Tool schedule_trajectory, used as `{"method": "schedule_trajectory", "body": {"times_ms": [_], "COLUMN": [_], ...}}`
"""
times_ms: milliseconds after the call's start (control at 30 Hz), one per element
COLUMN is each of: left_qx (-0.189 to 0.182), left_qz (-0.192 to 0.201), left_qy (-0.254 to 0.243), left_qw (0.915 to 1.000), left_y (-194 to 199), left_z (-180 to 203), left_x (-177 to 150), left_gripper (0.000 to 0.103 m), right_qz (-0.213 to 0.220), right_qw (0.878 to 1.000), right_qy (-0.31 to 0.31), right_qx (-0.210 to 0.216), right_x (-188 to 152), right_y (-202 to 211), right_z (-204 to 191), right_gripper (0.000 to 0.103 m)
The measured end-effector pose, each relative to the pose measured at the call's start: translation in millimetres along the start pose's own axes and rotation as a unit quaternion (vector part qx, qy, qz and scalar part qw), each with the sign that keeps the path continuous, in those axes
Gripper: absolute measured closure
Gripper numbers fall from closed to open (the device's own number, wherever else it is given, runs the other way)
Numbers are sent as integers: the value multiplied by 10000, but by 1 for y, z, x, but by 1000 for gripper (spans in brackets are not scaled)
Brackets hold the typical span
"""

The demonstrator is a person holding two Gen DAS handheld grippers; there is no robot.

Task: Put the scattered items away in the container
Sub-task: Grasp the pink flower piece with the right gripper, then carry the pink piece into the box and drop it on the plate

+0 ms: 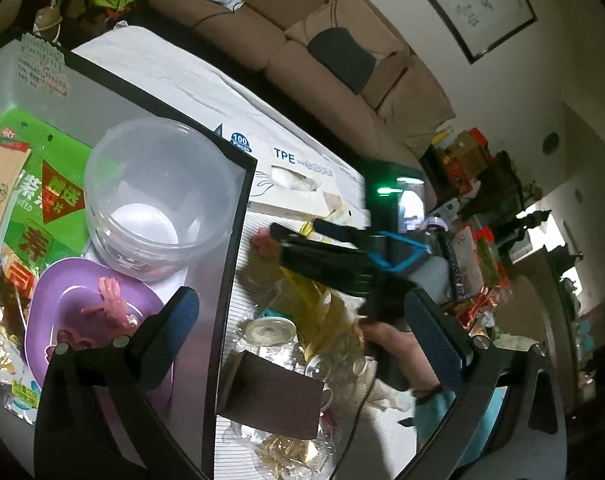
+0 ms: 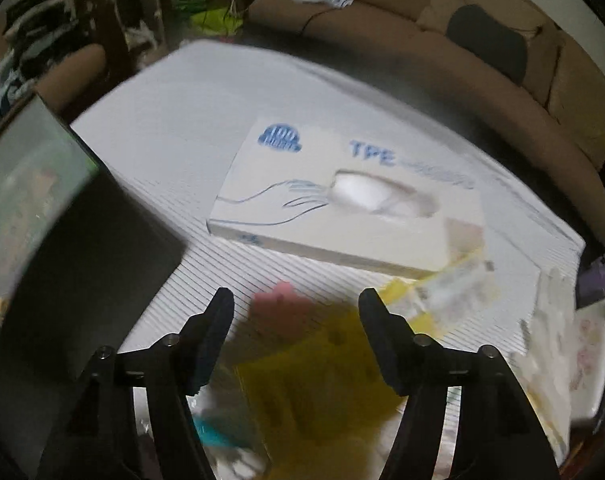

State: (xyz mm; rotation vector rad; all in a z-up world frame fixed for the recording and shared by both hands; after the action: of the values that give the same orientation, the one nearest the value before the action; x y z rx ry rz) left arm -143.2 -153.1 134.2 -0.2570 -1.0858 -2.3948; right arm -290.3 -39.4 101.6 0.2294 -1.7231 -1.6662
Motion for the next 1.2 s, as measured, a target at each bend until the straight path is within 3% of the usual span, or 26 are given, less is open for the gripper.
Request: {"method": "schedule_trajectory", "body": {"times_ms": [67, 100, 167, 267, 433, 600, 667, 733, 867, 967, 1000, 1033, 1200], "left_qx": [-6, 1, 14, 11, 64, 112, 109, 117, 133, 148, 144, 139, 152], "left_qz": [-29, -41, -68, -88, -119, -113, -88, -68, -38, -63, -72, -79, -94], "left_qy": [-16, -24, -27, 9, 0, 54, 74, 89, 136, 186, 198, 205, 155], "left_qw": [10000, 10000, 10000, 10000, 9999, 9999, 9999, 9999, 9998, 9997, 9997, 9997, 9997], "left_y": [-1, -2, -3, -4, -5, -3, -1, 2, 5, 4, 3, 3, 3], "left_z": [-1, 0, -1, -3, -7, -12, -15, -17, -22, -27, -27, -26, -23], "left_x": [1, 1, 1, 1, -1, -3, -3, -3, 0, 1, 2, 1, -2], "left_gripper": [0, 0, 0, 0, 0, 0, 0, 0, 0, 0, 0, 0, 0], "right_qz": [-104, -180, -288, -92, 304, 223, 90, -27, -182, -419, -490, -544, -487], "right_qw": [9999, 9998, 9994, 9995, 9933, 9943, 9941, 9932, 9919, 9931, 9937, 9939, 9939], "right_qy": [-39, -58, -63, -154, -615, -563, -648, -709, -733, -619, -575, -545, -574], "right_qx": [66, 100, 172, 268, 929, 883, 870, 918, 1020, 907, 826, 787, 802], "right_x": [-1, -3, -6, -10, -9, -1, 1, 1, 1, 4, 4, 3, 0], "right_y": [-14, -19, -28, -21, 19, 34, 23, 7, -15, -28, -32, -35, -33], "right_z": [-3, -4, -6, -3, 14, 21, 25, 24, 15, 7, 5, 4, 2], "right_gripper": [76, 99, 97, 98, 98, 97, 86, 49, 46, 47, 59, 96, 99]}}
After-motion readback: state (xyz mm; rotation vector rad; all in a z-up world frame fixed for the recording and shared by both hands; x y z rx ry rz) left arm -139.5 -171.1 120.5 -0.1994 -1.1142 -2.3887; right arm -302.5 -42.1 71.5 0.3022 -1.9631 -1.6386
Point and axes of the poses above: each gripper's, at about its wrist camera, not at the fingertips, and y roughly against the way its jaws point, z to its right, x to its top, the point moved 2 cm from there along -y, roughly the way its jaws point, and after that the axes turned 6 degrees about -z, right-handed, at the moved point
